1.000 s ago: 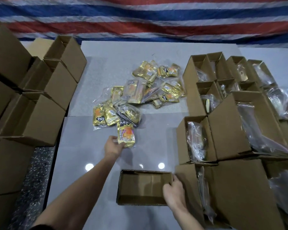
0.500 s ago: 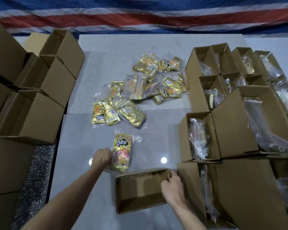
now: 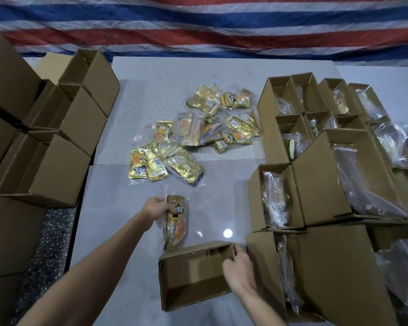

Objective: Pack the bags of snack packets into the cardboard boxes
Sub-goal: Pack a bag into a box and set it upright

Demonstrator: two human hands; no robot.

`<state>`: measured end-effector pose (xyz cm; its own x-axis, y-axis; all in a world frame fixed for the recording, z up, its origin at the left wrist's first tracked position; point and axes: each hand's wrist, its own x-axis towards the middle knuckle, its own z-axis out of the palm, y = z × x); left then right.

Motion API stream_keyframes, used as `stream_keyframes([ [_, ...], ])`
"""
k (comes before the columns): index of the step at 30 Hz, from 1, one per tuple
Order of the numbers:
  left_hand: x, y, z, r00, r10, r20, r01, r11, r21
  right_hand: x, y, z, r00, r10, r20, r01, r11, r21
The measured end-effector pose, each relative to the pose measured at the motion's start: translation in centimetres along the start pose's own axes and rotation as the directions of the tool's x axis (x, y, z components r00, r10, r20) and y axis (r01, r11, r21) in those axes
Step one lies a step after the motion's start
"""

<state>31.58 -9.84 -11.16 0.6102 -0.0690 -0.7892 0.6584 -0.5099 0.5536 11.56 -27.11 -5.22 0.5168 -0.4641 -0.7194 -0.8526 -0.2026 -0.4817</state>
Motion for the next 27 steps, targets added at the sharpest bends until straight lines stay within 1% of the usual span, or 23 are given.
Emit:
stream_keyframes([
  [3, -0.8, 0.1, -0.7, 0.999, 0.042, -0.021, -0.044, 0.995, -0.093, -0.2, 0.1, 0.3, 1.0, -0.003, -0.014, 0.003, 1.0, 0.002],
  [5, -1.5, 0.0, -1.1, 0.996, 0.083, -0.015, -0.084, 0.99, -0.11, -0.3, 0.2, 0.6, 1.0, -0.013, -0.026, 0.013, 1.0, 0.004],
  [7, -2.3, 0.0, -1.4, 0.984, 0.175, -0.029, -0.177, 0.983, -0.049, -0.4, 0.3, 0.8, 0.999, -0.029, -0.035, 0.029, 1.0, 0.008],
  [10, -3.8, 0.1, -1.8, 0.937, 0.335, -0.094, -0.333, 0.942, 0.041, -0.5, 0.5, 1.1, 0.998, -0.042, -0.036, 0.043, 0.999, 0.014],
  [12, -5.0, 0.3, -2.2, 0.913, 0.405, -0.05, -0.4, 0.912, 0.09, -0.6, 0.6, 1.2, 0.998, -0.055, -0.034, 0.056, 0.998, 0.026],
  [15, -7.0, 0.4, -2.5, 0.877, 0.469, 0.104, -0.479, 0.867, 0.136, -0.4, 0.7, 1.4, 0.998, -0.056, -0.04, 0.058, 0.997, 0.047],
  [16, -7.8, 0.4, -2.5, 0.87, 0.478, 0.124, -0.492, 0.859, 0.14, -0.4, 0.7, 1.4, 0.998, -0.054, -0.04, 0.056, 0.997, 0.053],
  [20, -11.0, 0.4, -2.5, 0.856, 0.506, 0.102, -0.512, 0.858, 0.043, -0.4, 1.0, 1.6, 0.998, -0.063, -0.027, 0.064, 0.996, 0.065],
  [21, -11.8, 0.4, -2.6, 0.851, 0.514, 0.107, -0.521, 0.853, 0.041, -0.4, 1.0, 1.6, 0.998, -0.066, -0.019, 0.067, 0.996, 0.066],
  [24, -14.4, 0.7, -3.1, 0.8, 0.59, 0.11, -0.6, 0.792, 0.116, -0.5, 1.2, 1.5, 0.998, -0.067, 0.004, 0.067, 0.996, 0.061],
  [26, -16.2, 1.2, -3.3, 0.743, 0.665, 0.075, -0.667, 0.73, 0.147, -0.5, 1.3, 1.3, 0.997, -0.075, 0.012, 0.074, 0.996, 0.055],
  [27, -17.0, 1.5, -3.5, 0.726, 0.686, 0.054, -0.686, 0.715, 0.136, -0.5, 1.4, 1.3, 0.997, -0.082, 0.014, 0.081, 0.995, 0.052],
])
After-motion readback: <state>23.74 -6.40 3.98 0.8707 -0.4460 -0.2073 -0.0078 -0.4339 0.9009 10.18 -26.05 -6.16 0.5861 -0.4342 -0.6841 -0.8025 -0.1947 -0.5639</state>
